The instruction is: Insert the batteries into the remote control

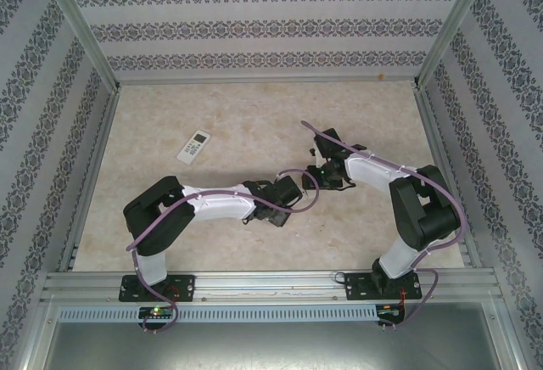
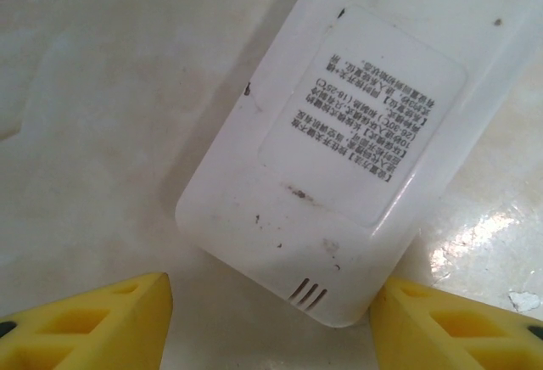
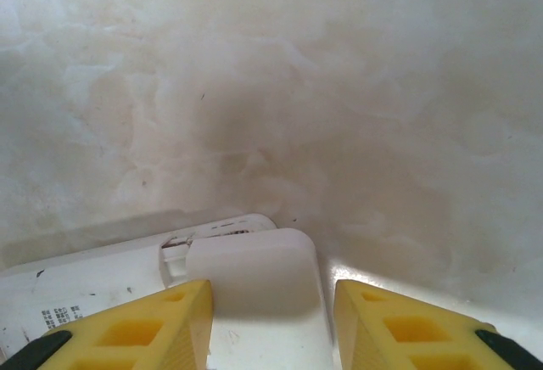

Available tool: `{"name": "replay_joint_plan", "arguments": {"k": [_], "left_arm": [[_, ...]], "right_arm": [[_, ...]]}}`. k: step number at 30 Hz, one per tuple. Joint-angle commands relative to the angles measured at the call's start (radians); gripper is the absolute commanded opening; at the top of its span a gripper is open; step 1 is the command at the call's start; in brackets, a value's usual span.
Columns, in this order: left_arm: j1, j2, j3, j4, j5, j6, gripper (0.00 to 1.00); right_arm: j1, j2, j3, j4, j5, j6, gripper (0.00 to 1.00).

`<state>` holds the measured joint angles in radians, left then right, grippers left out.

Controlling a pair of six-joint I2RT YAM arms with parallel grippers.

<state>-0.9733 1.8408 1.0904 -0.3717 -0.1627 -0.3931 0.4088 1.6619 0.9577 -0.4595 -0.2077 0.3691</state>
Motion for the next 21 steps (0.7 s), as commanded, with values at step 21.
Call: {"name": "replay_joint_plan", "arguments": {"k": [21], "left_arm": [[0.047, -0.006, -0.055, -0.039, -0.081, -0.016, 0.62]], "right_arm": [[0.025, -0.074, 0.022, -0.031, -0.018, 0.016, 0.45]]}}
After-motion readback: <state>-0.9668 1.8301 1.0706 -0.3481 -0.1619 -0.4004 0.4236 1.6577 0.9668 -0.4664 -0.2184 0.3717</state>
